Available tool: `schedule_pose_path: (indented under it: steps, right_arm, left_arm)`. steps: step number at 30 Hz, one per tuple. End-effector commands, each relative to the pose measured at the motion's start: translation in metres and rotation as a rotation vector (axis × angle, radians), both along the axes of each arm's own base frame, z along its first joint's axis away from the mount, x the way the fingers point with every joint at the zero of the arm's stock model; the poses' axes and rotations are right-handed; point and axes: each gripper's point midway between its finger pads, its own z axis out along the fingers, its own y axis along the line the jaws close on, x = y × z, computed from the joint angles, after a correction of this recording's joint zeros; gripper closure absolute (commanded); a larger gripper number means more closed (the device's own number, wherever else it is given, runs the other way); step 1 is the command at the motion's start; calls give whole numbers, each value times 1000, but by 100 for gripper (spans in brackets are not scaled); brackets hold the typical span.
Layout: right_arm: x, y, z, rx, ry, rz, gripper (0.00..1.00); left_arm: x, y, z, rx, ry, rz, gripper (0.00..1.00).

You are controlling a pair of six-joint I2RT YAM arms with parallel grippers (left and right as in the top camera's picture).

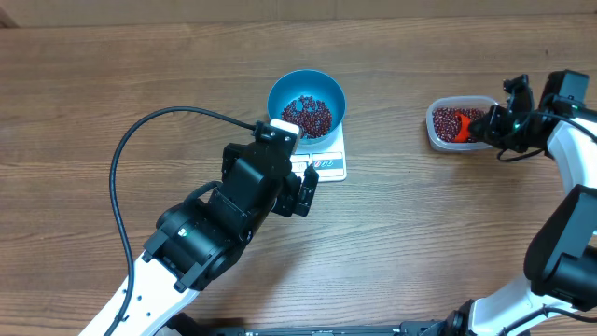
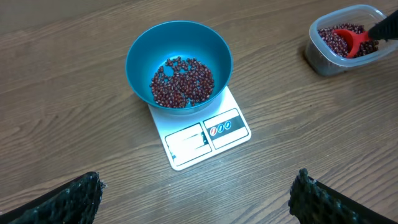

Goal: Scoop item into bowl and weigh 150g on scale
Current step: 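Dip the scoop into the beans again with the right gripper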

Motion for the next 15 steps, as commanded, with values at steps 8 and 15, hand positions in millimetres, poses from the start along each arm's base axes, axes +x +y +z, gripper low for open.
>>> schedule_pose_path:
  steps: [8,15]
  right_arm:
    - [-2,-2,-9,62,36,-40,96]
    - [-4,-1,-33,97,101,-66,96]
  left_arm:
    - [3,0,5,-22,-2,20,1]
    - [3,0,5,-22,-2,20,1]
